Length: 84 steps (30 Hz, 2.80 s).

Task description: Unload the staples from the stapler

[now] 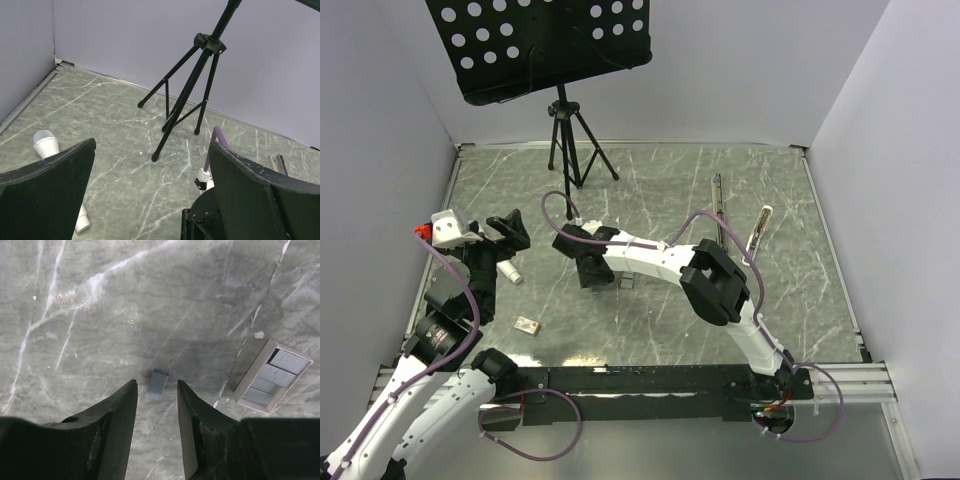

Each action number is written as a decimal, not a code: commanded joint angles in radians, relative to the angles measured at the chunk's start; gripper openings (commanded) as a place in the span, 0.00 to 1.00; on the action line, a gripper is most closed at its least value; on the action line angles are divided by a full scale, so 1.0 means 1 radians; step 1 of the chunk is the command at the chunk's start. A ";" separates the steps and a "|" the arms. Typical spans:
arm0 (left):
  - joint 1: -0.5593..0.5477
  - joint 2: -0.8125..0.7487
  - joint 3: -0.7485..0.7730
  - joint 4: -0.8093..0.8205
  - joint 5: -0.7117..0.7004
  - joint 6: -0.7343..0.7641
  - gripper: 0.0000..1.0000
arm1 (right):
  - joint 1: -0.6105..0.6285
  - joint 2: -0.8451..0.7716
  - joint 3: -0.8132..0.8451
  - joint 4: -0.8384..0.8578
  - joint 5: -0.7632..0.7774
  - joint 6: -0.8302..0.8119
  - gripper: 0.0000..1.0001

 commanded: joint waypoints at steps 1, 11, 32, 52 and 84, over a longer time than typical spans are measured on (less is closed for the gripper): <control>-0.002 0.000 -0.001 0.034 -0.005 -0.002 0.99 | 0.009 0.033 0.073 -0.047 0.040 0.022 0.44; -0.002 0.001 0.001 0.033 -0.004 -0.002 0.99 | 0.028 0.073 0.099 -0.075 0.048 0.028 0.43; 0.000 0.003 0.001 0.033 -0.007 -0.002 0.99 | 0.040 -0.008 0.009 0.039 -0.016 -0.194 0.23; 0.000 0.015 0.001 0.033 -0.007 -0.004 0.99 | -0.087 -0.321 -0.298 0.280 -0.215 -0.818 0.19; -0.002 0.021 -0.002 0.037 -0.007 0.002 0.99 | -0.163 -0.304 -0.430 0.353 -0.389 -1.139 0.20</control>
